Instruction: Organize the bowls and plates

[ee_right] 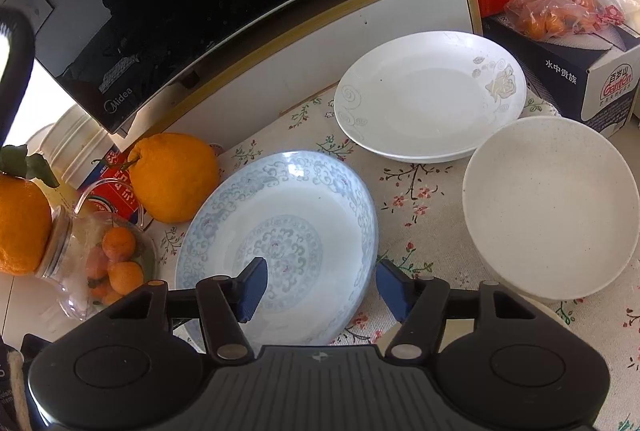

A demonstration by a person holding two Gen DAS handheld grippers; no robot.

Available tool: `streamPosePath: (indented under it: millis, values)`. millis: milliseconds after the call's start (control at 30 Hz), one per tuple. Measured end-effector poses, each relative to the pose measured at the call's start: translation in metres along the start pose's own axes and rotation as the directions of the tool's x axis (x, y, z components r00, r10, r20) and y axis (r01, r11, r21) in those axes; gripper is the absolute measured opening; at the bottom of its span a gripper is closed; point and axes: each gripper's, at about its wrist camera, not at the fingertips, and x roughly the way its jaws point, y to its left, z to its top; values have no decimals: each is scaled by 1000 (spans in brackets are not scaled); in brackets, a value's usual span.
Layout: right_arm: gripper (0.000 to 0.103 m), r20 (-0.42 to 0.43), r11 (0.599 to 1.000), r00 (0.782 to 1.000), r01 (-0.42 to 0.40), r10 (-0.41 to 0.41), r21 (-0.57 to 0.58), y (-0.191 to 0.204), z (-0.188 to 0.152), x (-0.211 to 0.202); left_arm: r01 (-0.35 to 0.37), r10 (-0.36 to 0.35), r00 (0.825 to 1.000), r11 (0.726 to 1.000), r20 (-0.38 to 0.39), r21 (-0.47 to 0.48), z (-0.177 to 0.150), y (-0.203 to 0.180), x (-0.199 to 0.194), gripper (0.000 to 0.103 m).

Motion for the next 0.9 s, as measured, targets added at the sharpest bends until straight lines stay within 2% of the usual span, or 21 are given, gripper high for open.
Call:
streamPosePath:
  millis: [100, 267, 400, 567, 833, 900]
  values:
    - [56, -2, 1000, 1000, 14, -14, 6, 0, 2, 5, 2, -2, 1000, 1000, -1, 12, 1, -3, 5, 88]
    - [49, -5, 999, 999, 41, -41, 1, -1, 1, 15, -10, 10, 1000, 999, -6, 33, 1, -10, 17, 74]
    - [45, -1, 998, 998, 61, -61, 1, -1, 1, 20, -24, 23, 1000, 997, 11, 68, 0, -17, 23, 70]
    - [40, 5, 997, 997, 79, -79, -6, -2, 0, 24, -15, 13, 1000, 996, 23, 92, 1, -22, 27, 54]
    - [37, 2, 996, 996, 89, -89, -15, -1, 0, 29, 10, -16, 999, 994, 48, 109, 1, -29, 37, 52]
    - [33, -5, 995, 996, 93, -93, -29, 1, 0, 30, 26, -31, 998, 994, 48, 107, 2, -29, 38, 47]
